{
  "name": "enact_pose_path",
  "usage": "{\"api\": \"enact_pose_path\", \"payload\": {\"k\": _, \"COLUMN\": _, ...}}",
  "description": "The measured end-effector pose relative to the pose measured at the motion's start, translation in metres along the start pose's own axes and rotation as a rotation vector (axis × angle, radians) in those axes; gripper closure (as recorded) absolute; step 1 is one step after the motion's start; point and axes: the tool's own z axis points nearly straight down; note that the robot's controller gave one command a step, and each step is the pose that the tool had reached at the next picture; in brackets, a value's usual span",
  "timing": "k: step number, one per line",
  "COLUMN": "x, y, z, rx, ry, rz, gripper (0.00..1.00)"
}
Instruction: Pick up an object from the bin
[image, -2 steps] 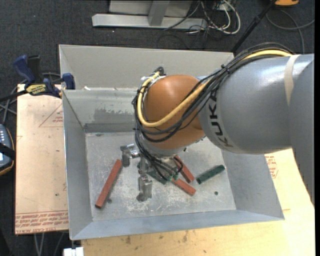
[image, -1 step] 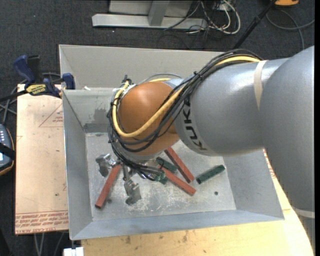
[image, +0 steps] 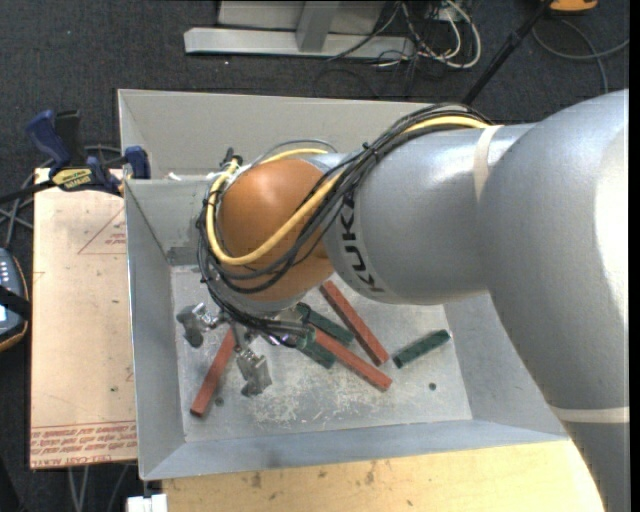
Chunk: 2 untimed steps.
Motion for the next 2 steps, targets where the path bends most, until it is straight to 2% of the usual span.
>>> {"api": "enact_pose_path", "payload": {"k": 1, "x": -0.007, "y": 0.007, "z": 0.036, "rx": -0.001, "ry": 0.003, "rz": -0.243, "gripper": 0.00}}
{"api": "enact_pose_path", "payload": {"k": 2, "x": -0.020, "y": 0.009, "z": 0.060, "rx": -0.002, "ry": 0.002, "rz": -0.303, "gripper": 1.00}}
